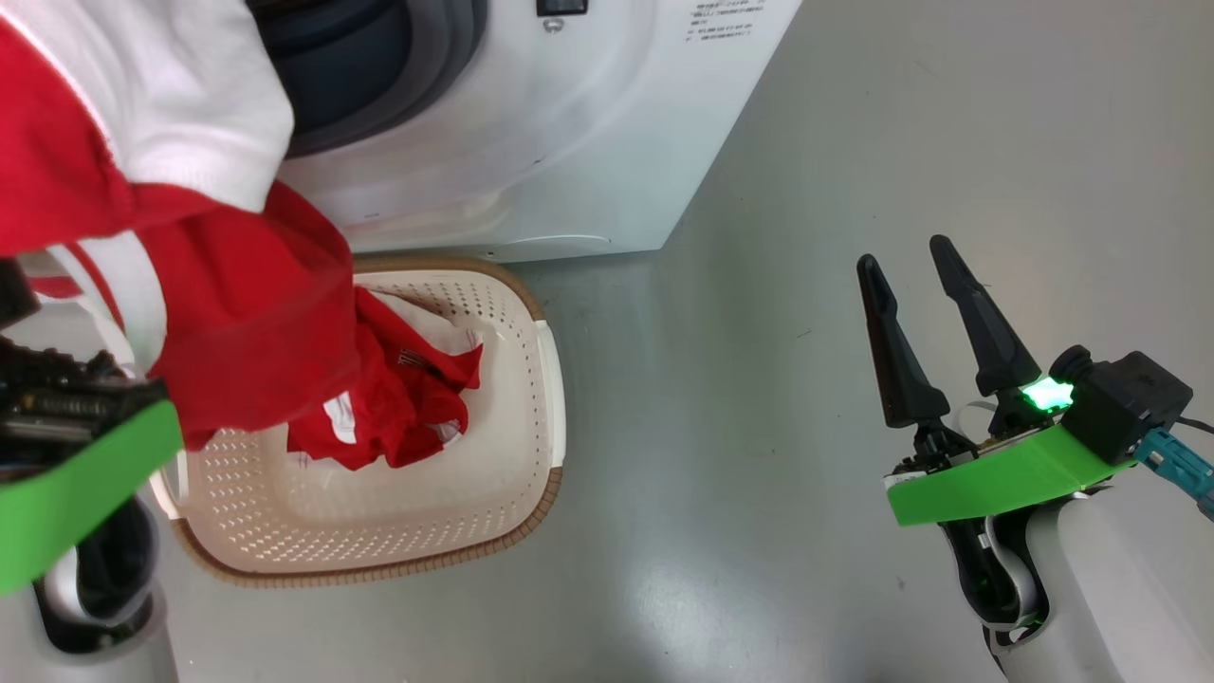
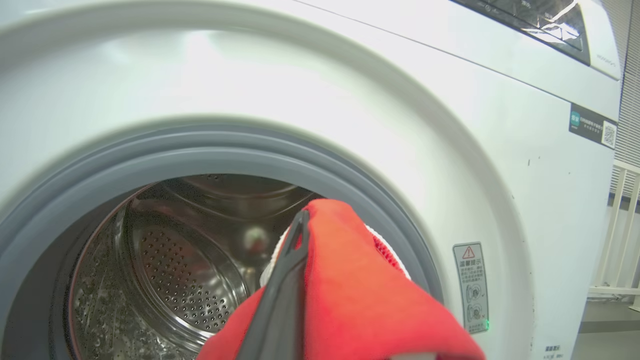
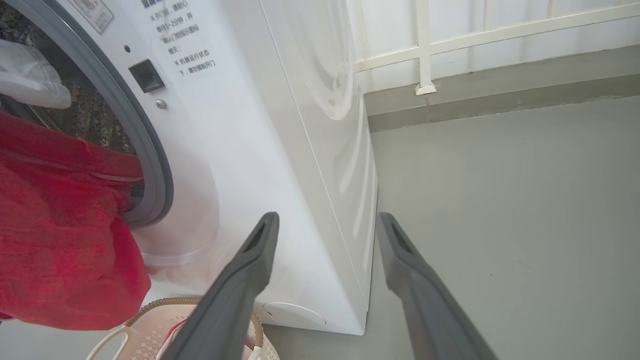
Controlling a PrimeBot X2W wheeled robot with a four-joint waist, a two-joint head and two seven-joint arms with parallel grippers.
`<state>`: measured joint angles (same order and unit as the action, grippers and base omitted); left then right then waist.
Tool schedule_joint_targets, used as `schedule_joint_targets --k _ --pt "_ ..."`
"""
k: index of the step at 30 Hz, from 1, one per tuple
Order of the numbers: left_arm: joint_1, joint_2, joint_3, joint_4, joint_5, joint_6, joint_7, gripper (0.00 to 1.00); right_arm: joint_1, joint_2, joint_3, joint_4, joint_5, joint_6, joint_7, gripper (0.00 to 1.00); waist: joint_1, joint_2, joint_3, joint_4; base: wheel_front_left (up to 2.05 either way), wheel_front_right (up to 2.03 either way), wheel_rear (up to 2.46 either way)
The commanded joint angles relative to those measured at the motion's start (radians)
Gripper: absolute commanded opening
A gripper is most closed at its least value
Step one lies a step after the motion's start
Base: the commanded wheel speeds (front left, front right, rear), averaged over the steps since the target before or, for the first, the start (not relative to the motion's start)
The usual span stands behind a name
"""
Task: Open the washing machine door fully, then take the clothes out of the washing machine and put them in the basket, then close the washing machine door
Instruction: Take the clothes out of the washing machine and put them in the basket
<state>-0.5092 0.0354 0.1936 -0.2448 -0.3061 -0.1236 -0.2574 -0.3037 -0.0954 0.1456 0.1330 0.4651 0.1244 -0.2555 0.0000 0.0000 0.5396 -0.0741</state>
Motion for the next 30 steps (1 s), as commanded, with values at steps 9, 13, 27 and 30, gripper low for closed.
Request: schedule_joint_targets --k 9,13,27,30 --pt "0.048 0.017 -0.037 -0.182 0.045 0.031 -0.003 0.00 0.024 -0.003 0.018 -0.024 -0.008 0.006 -0.006 1.00 0.0000 0.0000 -0.003 -0.003 0.00 0.00 0.00" --pt "0.068 0.017 -0.052 -0.207 0.041 0.051 0.005 0.00 0.026 -0.004 0.018 -0.022 -0.007 0.006 -0.006 1.00 0.0000 0.0000 -0.006 -0.002 0.00 0.00 0.00" --pt "0.183 0.016 -0.073 0.146 0.007 0.075 0.001 0.00 0.021 0.005 0.035 -0.018 -0.006 0.006 -0.006 1.00 0.0000 0.0000 0.001 -0.014 0.00 0.00 0.00" --pt "0.166 0.016 -0.065 0.296 0.011 0.068 -0.003 0.00 0.017 0.006 0.037 -0.019 -0.005 0.006 -0.006 1.00 0.0000 0.0000 0.006 -0.017 0.00 0.00 0.00"
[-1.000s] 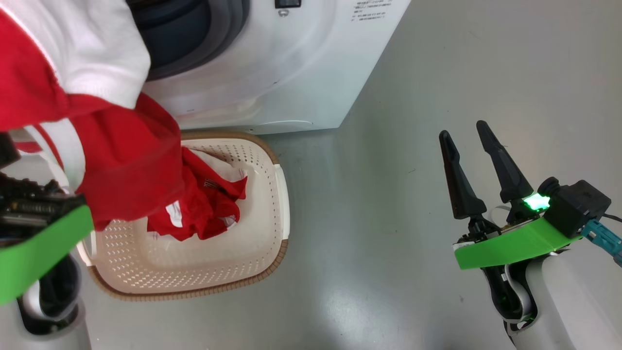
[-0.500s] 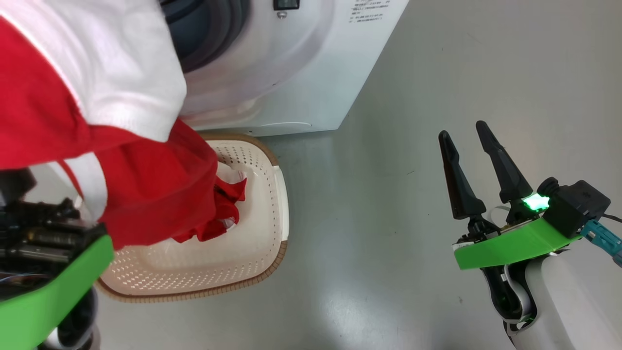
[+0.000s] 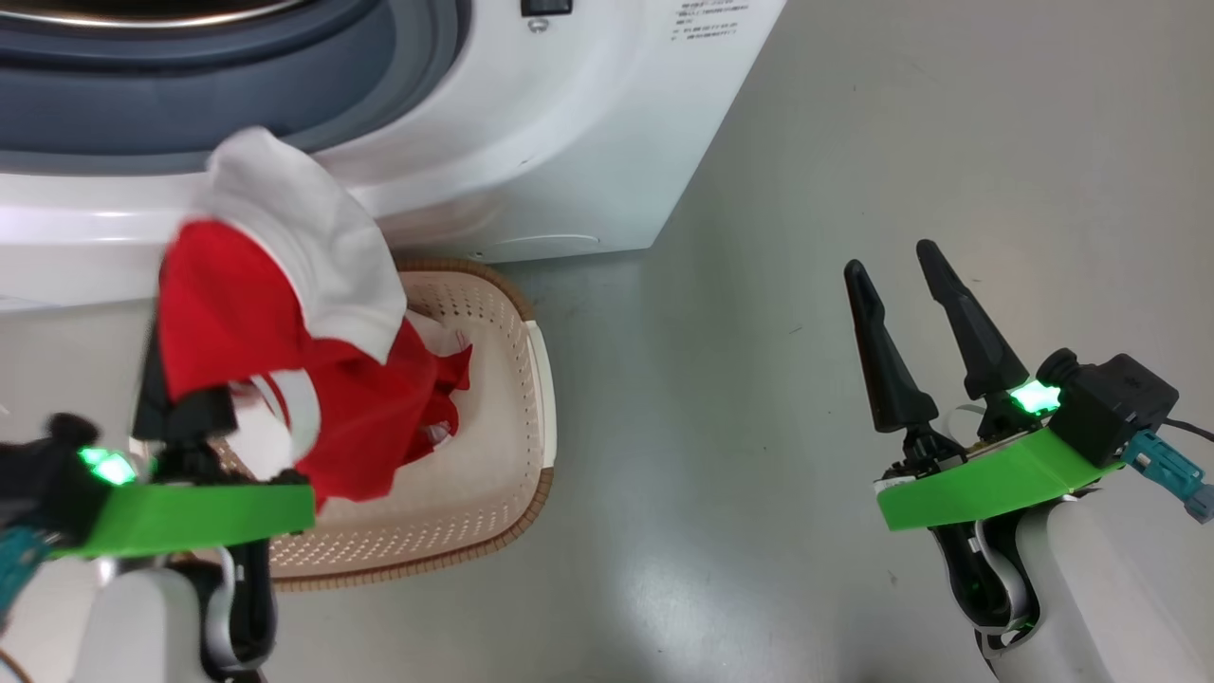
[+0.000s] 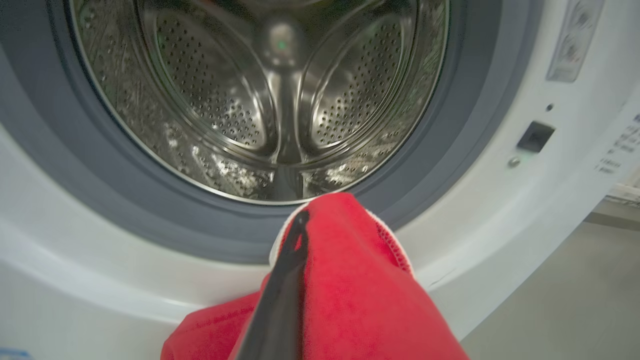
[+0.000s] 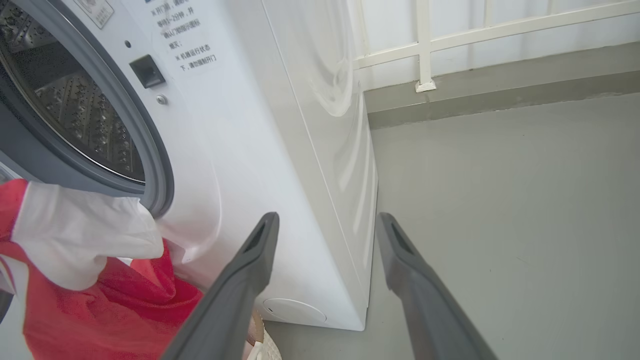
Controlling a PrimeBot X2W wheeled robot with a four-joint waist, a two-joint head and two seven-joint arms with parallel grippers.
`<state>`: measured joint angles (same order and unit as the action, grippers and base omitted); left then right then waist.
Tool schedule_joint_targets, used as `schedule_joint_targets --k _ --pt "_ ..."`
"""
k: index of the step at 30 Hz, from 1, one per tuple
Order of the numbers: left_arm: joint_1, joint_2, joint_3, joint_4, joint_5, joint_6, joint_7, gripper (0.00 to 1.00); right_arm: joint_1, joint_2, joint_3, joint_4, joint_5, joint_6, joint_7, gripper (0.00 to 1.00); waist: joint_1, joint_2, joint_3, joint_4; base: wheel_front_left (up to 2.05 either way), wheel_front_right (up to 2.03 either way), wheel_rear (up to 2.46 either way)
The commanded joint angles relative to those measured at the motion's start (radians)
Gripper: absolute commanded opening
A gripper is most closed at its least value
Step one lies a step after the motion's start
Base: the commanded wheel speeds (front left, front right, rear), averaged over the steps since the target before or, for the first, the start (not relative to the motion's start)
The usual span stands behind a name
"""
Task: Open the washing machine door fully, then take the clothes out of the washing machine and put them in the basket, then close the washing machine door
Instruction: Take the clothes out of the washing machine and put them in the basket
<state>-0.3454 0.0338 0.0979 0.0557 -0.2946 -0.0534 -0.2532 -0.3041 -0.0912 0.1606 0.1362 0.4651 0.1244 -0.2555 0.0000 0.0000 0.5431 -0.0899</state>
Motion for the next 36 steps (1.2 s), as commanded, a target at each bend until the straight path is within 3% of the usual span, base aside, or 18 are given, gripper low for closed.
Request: schedule_joint_targets --k 1,7,19,34,36 --pt "-0.011 0.021 0.032 0.048 0.003 -0.009 -0.007 0.00 0.017 0.002 0.022 -0.023 -0.005 0.006 -0.006 1.00 0.0000 0.0000 0.004 -0.001 0.00 0.00 0.00" --pt "-0.107 0.043 0.049 0.276 0.054 -0.048 -0.008 0.00 0.006 0.003 0.029 -0.023 -0.002 0.006 -0.006 1.00 0.0000 0.0000 0.020 -0.009 0.00 0.00 0.00" --pt "-0.255 0.102 0.023 0.737 0.176 -0.065 -0.008 0.00 -0.017 0.013 0.041 -0.033 0.000 0.006 -0.006 1.00 0.0000 0.0000 0.081 -0.056 0.00 0.00 0.00" --pt "-0.403 0.135 -0.012 1.072 0.216 -0.055 -0.009 0.00 -0.049 0.025 0.044 -0.035 -0.006 0.006 -0.006 1.00 0.0000 0.0000 0.154 -0.089 0.00 0.00 0.00" --pt "-0.424 0.138 -0.012 1.088 0.213 -0.055 -0.009 0.24 -0.054 0.027 0.043 -0.036 -0.007 0.006 -0.006 1.00 0.0000 0.0000 0.163 -0.090 0.00 0.00 0.00"
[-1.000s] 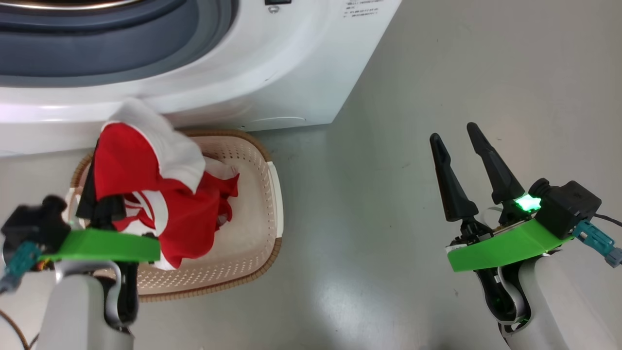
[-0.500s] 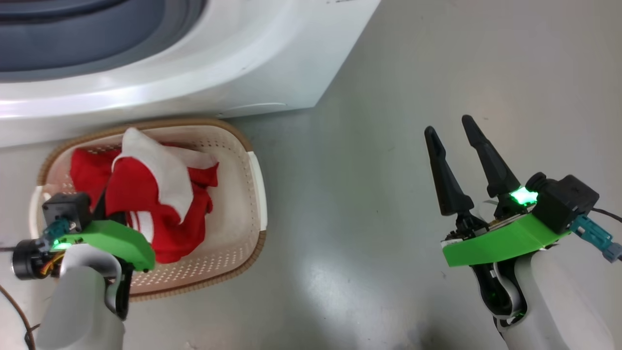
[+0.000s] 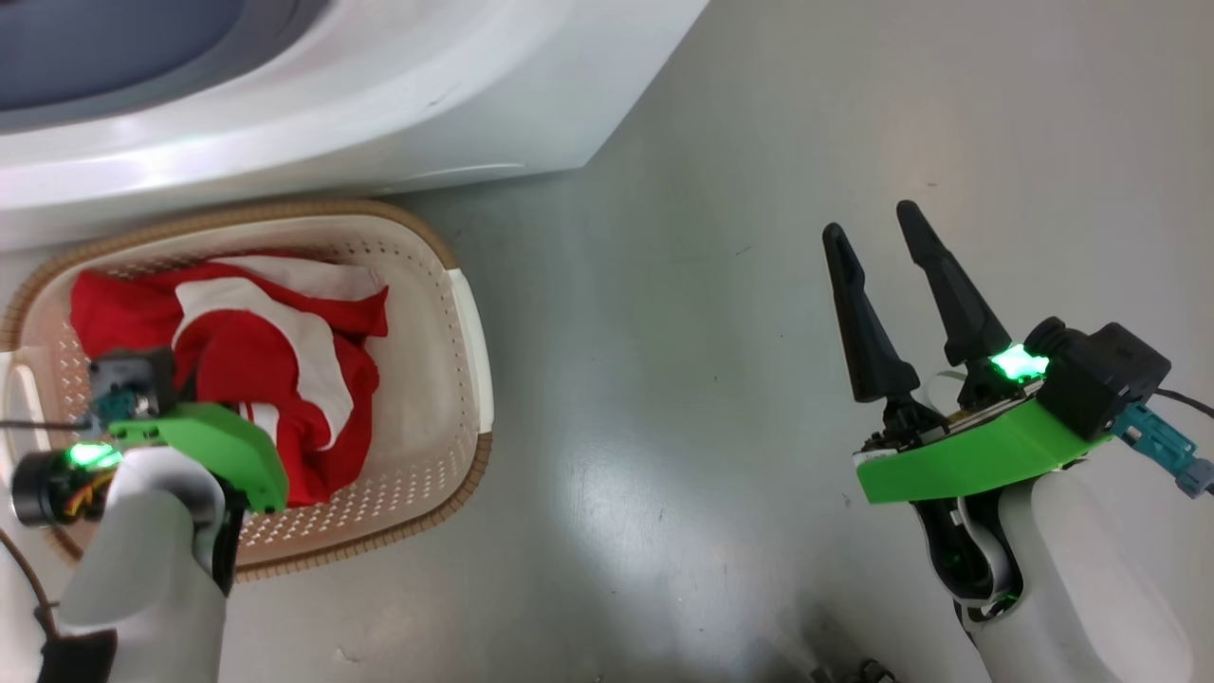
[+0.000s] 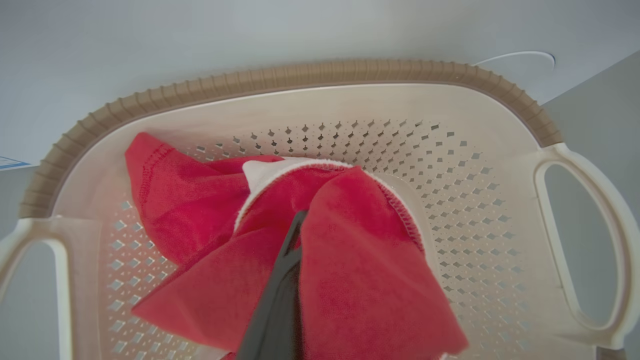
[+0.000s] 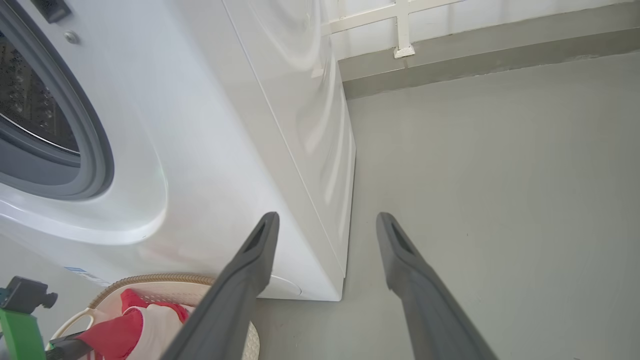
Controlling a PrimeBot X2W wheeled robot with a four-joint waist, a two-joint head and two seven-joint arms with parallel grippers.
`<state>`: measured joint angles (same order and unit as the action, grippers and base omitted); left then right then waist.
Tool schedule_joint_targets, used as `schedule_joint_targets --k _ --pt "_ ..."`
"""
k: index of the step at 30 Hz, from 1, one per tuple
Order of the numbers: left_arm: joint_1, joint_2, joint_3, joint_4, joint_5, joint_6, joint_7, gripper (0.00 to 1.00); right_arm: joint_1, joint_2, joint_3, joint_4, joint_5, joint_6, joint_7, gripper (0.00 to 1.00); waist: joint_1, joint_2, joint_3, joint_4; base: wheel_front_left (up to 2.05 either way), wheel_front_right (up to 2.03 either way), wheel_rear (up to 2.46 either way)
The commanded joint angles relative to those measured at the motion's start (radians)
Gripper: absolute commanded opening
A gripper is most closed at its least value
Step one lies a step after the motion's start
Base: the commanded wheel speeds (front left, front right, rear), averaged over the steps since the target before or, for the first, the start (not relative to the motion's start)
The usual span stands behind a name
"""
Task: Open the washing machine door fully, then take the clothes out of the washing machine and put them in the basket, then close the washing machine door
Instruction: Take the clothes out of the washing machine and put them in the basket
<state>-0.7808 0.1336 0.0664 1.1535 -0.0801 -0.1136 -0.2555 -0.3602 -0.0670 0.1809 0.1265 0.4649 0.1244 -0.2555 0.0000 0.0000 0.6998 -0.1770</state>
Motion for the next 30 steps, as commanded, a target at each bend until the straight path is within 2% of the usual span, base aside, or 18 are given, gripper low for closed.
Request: schedule_joint_targets --k 1,2,3,5,15,30 --pt "0.004 0.039 0.019 -0.005 -0.002 0.004 -0.006 0.34 0.000 0.003 0.022 -0.026 -0.008 0.006 -0.006 1.00 0.0000 0.0000 0.009 -0.003 0.00 0.00 0.00" --pt "-0.003 0.040 0.018 -0.001 -0.004 0.003 -0.006 0.55 -0.002 0.004 0.021 -0.026 -0.008 0.006 -0.006 1.00 0.0000 0.0000 0.011 -0.003 0.00 0.00 0.00" --pt "-0.007 0.040 0.018 0.001 -0.006 0.003 -0.006 0.81 -0.002 0.004 0.020 -0.026 -0.009 0.006 -0.006 1.00 0.0000 0.0000 0.012 -0.003 0.00 0.00 0.00" --pt "-0.012 0.040 0.022 0.001 -0.013 0.002 -0.006 1.00 -0.004 0.005 0.017 -0.026 -0.009 0.006 -0.006 1.00 0.0000 0.0000 0.013 -0.003 0.00 0.00 0.00" --pt "0.025 0.036 0.046 -0.021 -0.043 0.001 -0.006 1.00 0.001 0.006 0.009 -0.018 -0.007 0.006 -0.006 1.00 0.0000 0.0000 -0.034 0.011 0.00 0.00 0.00" --pt "0.201 -0.007 0.084 -0.180 -0.087 -0.014 -0.006 1.00 0.071 -0.013 0.013 0.016 0.007 0.006 -0.006 1.00 0.0000 0.0000 -0.224 0.033 0.00 0.00 0.00"
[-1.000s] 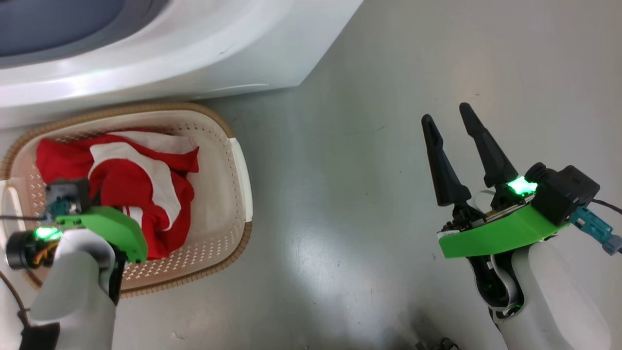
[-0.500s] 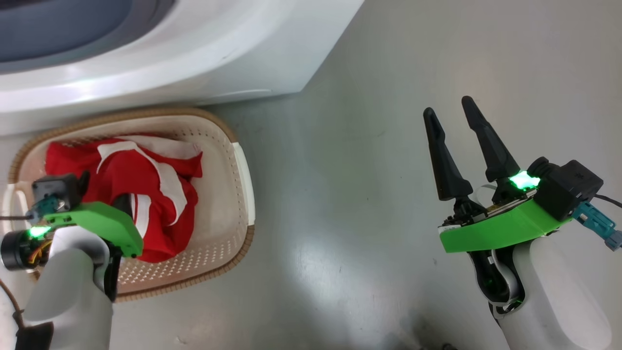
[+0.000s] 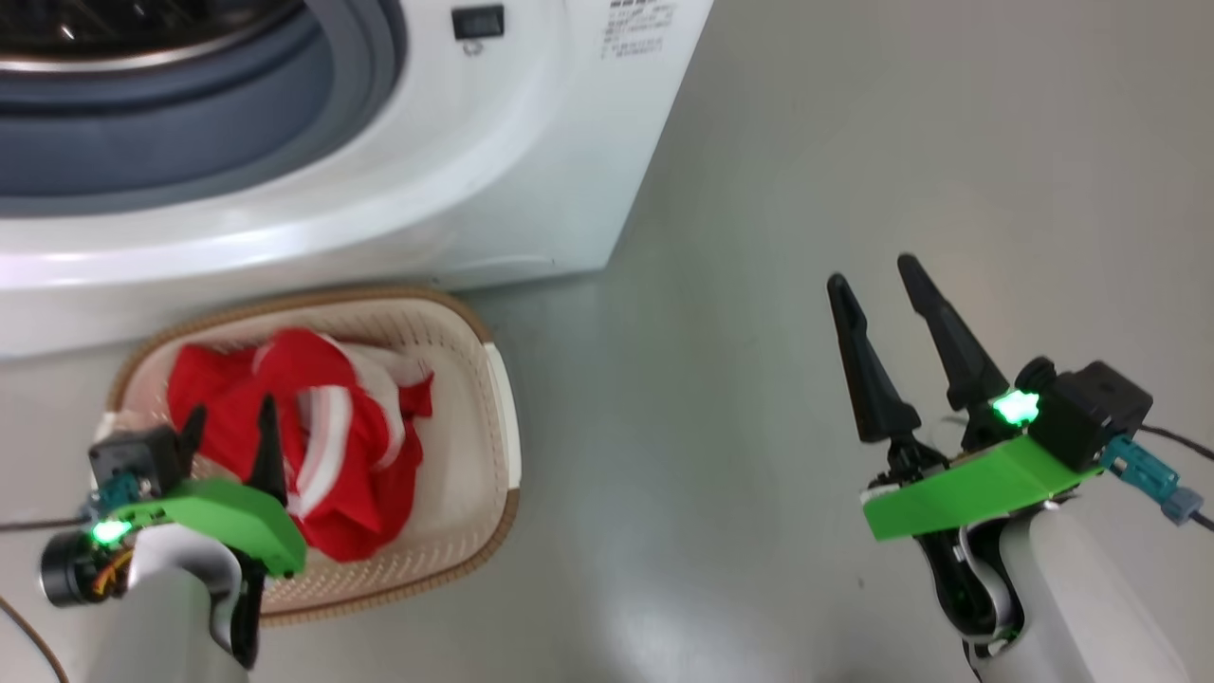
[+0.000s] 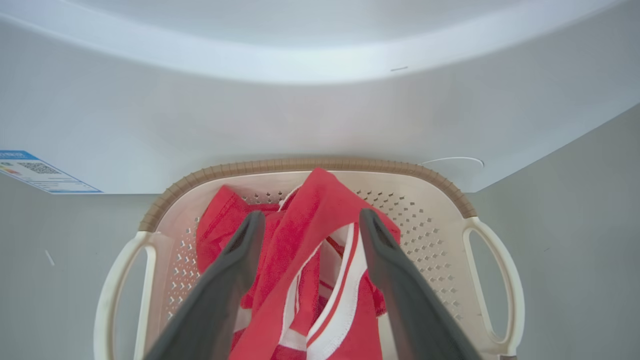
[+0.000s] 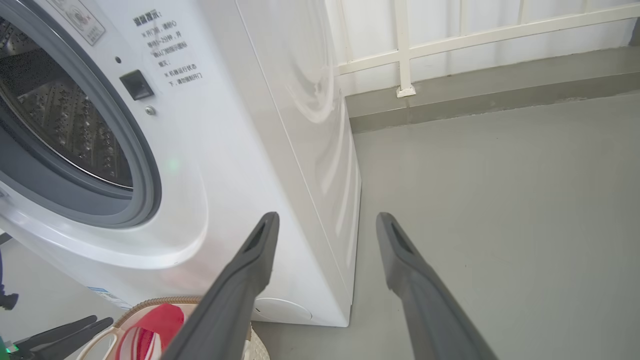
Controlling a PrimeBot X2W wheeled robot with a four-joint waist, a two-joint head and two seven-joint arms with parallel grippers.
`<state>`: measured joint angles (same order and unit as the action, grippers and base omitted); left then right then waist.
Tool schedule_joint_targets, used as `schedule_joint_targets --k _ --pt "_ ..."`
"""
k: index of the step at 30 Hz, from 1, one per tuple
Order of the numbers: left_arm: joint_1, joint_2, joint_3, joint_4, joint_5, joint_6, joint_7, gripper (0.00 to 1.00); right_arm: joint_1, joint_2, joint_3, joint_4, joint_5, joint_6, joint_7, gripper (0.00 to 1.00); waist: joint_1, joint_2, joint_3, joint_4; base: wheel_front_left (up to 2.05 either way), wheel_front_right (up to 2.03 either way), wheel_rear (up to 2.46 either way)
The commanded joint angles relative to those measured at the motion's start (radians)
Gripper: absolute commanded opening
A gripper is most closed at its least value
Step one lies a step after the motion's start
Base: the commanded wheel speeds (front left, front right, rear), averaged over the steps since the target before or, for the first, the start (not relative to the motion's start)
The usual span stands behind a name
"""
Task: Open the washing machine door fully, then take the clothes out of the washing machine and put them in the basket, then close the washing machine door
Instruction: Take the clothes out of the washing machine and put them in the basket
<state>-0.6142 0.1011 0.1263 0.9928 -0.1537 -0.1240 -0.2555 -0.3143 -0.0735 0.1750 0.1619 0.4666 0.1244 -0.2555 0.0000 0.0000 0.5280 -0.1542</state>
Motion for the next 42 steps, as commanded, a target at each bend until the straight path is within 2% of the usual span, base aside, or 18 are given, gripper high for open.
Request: schedule_joint_targets --k 1,12,23,34,42 --pt "0.060 0.019 0.023 -0.045 -0.016 -0.005 -0.006 1.00 0.040 -0.010 0.021 -0.015 0.006 0.006 -0.006 1.00 0.0000 0.0000 -0.082 0.013 0.00 0.00 0.00" --pt "0.211 0.004 0.006 -0.226 -0.044 -0.006 -0.006 1.00 0.119 -0.045 0.037 0.010 0.016 0.006 -0.006 1.00 0.0000 0.0000 -0.243 0.017 0.00 0.00 0.00" --pt "0.389 0.000 0.036 -0.496 -0.050 -0.007 -0.006 1.00 0.204 -0.082 0.035 0.031 0.023 0.006 -0.006 1.00 0.0000 0.0000 -0.382 0.025 0.00 0.00 0.00" --pt "0.560 -0.026 0.053 -0.728 -0.011 -0.007 -0.006 1.00 0.306 -0.124 0.013 0.013 0.033 0.006 -0.006 1.00 0.0000 0.0000 -0.475 0.031 0.00 0.00 0.00" --pt "0.678 -0.041 0.055 -0.870 -0.001 -0.007 -0.006 1.00 0.383 -0.138 -0.012 -0.035 0.029 0.006 -0.006 1.00 0.0000 0.0000 -0.497 0.031 0.00 0.00 0.00"
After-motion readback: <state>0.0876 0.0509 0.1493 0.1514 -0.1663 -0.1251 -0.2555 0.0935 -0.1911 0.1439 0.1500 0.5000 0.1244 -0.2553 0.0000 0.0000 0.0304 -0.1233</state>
